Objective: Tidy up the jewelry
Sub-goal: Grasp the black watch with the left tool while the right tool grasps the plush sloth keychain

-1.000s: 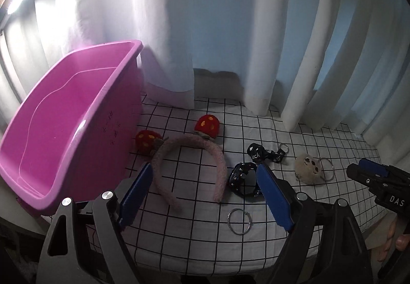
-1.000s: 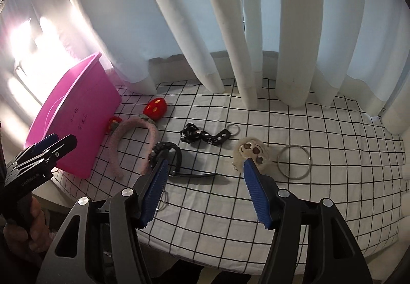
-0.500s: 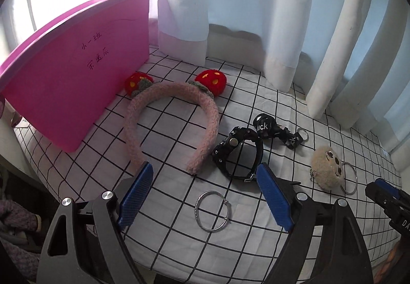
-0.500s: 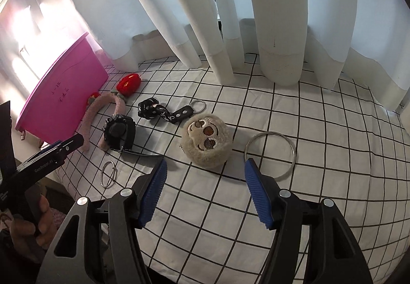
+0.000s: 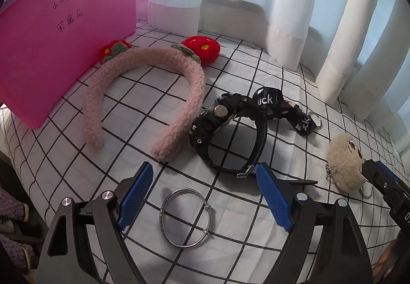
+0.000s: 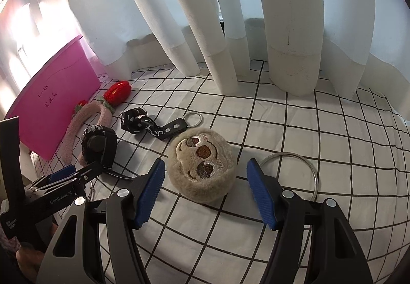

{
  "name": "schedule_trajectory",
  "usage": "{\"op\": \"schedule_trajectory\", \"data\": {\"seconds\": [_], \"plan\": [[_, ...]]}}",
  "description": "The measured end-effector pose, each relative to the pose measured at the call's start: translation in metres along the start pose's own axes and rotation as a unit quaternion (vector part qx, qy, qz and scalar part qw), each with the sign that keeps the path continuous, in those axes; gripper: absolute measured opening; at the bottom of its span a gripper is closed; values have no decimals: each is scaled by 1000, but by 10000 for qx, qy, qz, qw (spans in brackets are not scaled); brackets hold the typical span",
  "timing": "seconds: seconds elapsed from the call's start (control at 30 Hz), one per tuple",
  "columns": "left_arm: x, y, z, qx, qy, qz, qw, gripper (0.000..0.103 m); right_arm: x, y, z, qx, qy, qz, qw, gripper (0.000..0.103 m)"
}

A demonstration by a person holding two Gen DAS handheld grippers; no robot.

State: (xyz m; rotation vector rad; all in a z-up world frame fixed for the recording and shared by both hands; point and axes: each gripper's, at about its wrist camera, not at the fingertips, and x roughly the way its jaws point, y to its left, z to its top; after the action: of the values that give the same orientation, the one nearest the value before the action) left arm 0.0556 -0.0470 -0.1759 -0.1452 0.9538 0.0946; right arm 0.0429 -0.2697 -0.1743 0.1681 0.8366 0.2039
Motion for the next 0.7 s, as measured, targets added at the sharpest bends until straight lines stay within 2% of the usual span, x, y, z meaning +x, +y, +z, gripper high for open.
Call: {"op": "schedule_trajectory", "data": {"seconds": [0.13, 0.7], "plan": [[1, -4, 1, 27, -103, -13, 9999, 81, 10, 5, 0, -233, 32, -87, 9997, 64], [19, -9, 4, -133, -30, -42, 9999, 82, 41, 5, 7, -339, 262, -74, 9991, 67]]}}
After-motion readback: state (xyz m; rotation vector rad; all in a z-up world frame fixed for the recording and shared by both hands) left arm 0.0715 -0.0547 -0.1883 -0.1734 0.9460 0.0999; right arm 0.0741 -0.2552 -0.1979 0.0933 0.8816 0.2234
